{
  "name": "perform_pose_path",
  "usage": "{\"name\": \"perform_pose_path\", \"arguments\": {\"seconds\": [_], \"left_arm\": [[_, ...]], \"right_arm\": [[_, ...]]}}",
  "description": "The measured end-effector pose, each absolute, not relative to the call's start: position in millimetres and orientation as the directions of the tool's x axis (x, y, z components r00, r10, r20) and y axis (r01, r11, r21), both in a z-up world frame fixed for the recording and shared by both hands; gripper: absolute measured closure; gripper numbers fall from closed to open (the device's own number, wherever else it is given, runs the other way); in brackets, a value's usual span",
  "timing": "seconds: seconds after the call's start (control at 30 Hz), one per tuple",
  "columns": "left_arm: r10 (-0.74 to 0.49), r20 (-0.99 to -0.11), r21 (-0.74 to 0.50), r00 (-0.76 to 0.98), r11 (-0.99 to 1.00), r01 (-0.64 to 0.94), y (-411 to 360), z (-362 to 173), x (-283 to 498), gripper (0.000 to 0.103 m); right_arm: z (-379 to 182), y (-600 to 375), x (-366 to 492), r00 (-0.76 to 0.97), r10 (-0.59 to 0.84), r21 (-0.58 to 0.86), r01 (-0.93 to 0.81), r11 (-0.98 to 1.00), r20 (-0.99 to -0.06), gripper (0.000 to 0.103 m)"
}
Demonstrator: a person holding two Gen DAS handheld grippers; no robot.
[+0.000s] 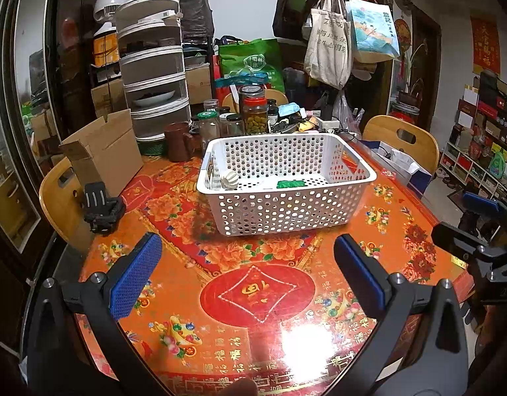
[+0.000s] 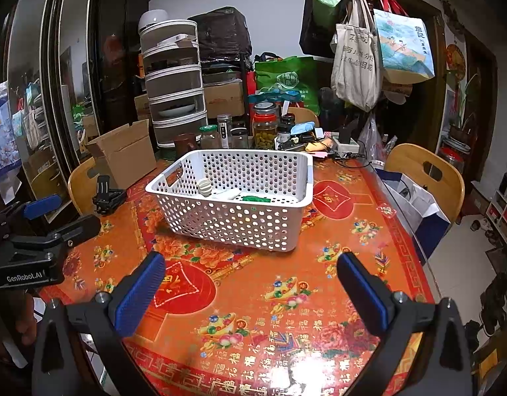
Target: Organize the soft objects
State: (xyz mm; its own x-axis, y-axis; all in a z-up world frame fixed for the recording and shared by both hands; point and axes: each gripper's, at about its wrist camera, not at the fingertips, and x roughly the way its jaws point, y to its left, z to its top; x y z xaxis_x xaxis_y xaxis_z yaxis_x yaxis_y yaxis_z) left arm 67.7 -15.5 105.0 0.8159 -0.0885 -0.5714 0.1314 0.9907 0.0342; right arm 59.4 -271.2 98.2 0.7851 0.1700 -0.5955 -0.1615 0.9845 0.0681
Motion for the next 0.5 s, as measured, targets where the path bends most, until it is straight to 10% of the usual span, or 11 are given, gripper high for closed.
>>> {"name": "perform_pose_path", "arguments": {"seconds": [0.5], "left_arm": [[-0.094, -0.573, 0.027, 0.814, 0.991, 0.134, -15.9, 104.1, 65.3, 0.0]], "right_arm": [[99.5, -274.8, 57.5, 0.786, 0.171, 0.073, -0.159, 0.985, -0.594, 0.0]]}}
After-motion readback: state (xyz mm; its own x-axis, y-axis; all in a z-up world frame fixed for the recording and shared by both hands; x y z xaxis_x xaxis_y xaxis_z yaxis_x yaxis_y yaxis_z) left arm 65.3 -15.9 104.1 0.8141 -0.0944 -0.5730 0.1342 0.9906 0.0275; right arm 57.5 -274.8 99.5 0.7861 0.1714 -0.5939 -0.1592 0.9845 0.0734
